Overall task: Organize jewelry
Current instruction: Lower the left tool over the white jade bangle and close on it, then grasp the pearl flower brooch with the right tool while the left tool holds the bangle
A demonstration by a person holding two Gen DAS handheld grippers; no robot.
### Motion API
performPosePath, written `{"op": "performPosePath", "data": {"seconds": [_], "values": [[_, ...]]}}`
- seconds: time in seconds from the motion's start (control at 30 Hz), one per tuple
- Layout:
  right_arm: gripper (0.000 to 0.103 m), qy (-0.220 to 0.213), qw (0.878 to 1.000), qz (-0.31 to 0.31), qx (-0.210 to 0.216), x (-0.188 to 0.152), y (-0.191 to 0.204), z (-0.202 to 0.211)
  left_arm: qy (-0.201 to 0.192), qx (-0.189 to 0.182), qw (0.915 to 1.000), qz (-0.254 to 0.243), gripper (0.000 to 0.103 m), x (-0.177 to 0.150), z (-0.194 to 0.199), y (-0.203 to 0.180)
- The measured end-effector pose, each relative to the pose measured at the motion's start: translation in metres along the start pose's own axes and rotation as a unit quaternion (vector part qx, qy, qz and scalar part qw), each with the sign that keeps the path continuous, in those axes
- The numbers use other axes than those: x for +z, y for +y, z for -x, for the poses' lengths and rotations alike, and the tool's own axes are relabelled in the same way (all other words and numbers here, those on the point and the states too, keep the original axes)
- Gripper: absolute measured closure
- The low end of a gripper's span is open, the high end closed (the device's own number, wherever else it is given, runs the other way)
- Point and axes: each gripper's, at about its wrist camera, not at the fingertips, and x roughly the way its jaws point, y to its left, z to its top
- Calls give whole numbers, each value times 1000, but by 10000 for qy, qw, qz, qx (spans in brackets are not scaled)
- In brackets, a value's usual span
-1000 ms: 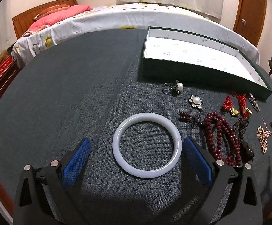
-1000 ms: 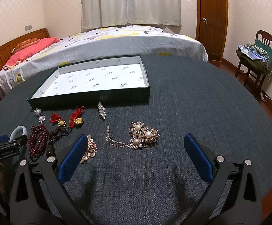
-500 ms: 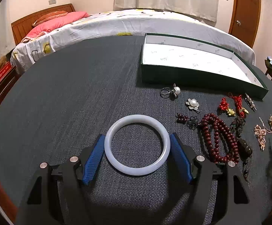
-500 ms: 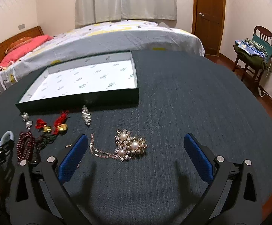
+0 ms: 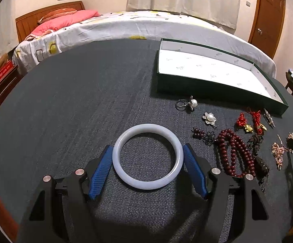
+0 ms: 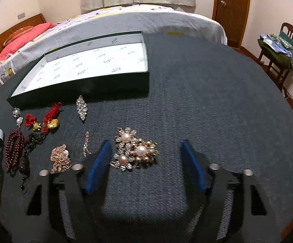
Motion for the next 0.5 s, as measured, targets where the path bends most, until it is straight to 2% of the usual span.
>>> {"op": "performPosePath", "data": {"seconds": [0.03,0.1,0.5], "values": [[48,-19,10000,-3,19,-1,-1,1,3,-7,10000,-4,34,0,0,0],[62,-53,10000,8,50,-3,-1,3,2,-5,10000,-7,34,0,0,0],[65,-101,9992,-131,350,-7,-4,11,-95,26,10000,4,35,3,6,-2]]}}
